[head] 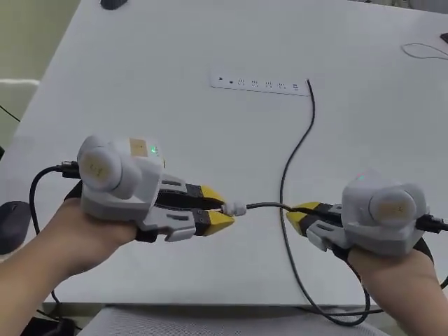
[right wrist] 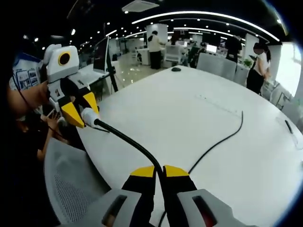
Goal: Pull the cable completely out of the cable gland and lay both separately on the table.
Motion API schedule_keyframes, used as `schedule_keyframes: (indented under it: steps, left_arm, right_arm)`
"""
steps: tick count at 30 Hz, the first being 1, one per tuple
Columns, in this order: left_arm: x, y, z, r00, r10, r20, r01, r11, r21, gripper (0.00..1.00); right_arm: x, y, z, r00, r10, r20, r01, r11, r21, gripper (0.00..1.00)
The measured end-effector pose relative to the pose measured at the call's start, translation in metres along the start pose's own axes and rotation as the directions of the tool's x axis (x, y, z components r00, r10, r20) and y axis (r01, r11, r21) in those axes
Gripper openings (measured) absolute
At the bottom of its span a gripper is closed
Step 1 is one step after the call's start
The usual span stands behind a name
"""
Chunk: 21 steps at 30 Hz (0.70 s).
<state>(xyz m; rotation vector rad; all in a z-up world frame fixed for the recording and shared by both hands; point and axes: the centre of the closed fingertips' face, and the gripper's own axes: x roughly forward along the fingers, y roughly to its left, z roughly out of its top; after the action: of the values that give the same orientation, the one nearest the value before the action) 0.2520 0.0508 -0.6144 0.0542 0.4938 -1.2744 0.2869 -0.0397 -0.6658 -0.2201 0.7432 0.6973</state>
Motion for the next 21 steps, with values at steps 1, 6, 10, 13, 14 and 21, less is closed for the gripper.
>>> schedule_keyframes:
  steps: [1,6,10,13,14,21]
  left_arm:
    - [0.0,0.0,0.0,1.0,0.001,-0.003,-0.001,1.0,0.002,0.14]
    - [0.001,0.001,-0.001,1.0,0.003,-0.004,-0.003,1.0,0.003,0.14]
    - [-0.002,0.004,-0.003,0.9999,0.011,-0.013,-0.011,1.0,-0.003,0.14]
    - [-0.003,0.004,-0.006,0.9996,0.016,-0.022,-0.016,1.0,-0.004,0.14]
    - [-0.003,0.005,-0.006,0.9996,0.018,-0.022,-0.018,1.0,-0.008,0.14]
    - [-0.002,0.006,-0.012,0.9991,0.019,-0.038,-0.02,0.999,-0.04,0.14]
  right_arm:
    - [0.0,0.0,0.0,1.0,-0.001,0.0,0.001,1.0,0.003,0.0]
    - [0.0,0.0,0.0,1.0,0.005,0.003,-0.005,1.0,0.012,0.0]
    - [-0.002,0.006,0.0,0.9994,0.032,-0.01,-0.033,0.993,-0.109,0.0]
    - [-0.006,0.007,0.003,0.9996,0.027,-0.005,-0.027,0.991,-0.128,0.01]
    - [-0.007,0.007,0.005,0.9996,0.027,-0.006,-0.028,0.991,-0.133,0.02]
    - [-0.02,0.021,0.022,0.9982,0.017,-0.058,-0.037,0.932,-0.361,0.18]
